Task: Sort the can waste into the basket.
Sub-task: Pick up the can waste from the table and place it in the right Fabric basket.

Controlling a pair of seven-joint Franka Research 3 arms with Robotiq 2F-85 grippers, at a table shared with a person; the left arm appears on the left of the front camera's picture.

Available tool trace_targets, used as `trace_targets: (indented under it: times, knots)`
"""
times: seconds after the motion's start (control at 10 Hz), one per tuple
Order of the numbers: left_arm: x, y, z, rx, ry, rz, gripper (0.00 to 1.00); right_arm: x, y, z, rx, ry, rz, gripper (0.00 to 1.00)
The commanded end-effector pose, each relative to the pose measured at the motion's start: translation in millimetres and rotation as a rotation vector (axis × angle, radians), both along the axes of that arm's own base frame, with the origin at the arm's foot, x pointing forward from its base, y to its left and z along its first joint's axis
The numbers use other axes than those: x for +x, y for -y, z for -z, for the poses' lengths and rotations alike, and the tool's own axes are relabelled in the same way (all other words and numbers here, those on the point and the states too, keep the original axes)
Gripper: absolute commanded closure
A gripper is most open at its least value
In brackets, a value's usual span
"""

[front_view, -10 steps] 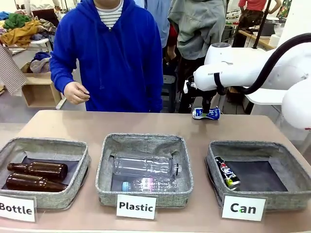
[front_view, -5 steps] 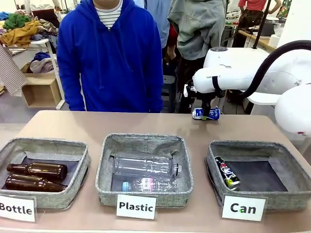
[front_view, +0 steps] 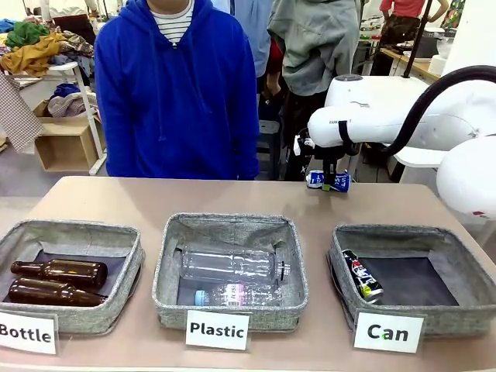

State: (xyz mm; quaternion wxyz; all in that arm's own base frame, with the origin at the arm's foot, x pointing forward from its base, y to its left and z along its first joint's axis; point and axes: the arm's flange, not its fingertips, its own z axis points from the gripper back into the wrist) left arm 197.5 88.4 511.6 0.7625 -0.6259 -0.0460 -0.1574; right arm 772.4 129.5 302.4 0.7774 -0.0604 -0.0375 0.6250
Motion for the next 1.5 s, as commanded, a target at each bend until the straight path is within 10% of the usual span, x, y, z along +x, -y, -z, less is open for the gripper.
trace_targets:
  times: [0.0,0.3,0.6,0.8,1.0,1.4]
  knots:
    - [2,1,-3,-0.014,0.014,0.006,0.0,10,1,-8,-0.005,-0.03,0.018,0.97]
    - [2,1,-3,-0.014,0.014,0.006,0.0,-44,17,-68,0.052,-0.132,-0.009,1.0]
    - [2,1,-3,-0.014,0.014,0.006,0.0,-162,47,-126,0.101,-0.226,-0.175,1.0]
    - [2,1,-3,-0.014,0.014,0.006,0.0,-249,58,-120,0.115,-0.217,-0.433,1.0]
    - [2,1,-3,-0.014,0.014,0.006,0.0,-300,68,-101,0.139,-0.192,-0.425,1.0]
    - [2,1,-3,-0.014,0.014,0.006,0.0,-327,57,-84,0.151,-0.176,-0.434,1.0]
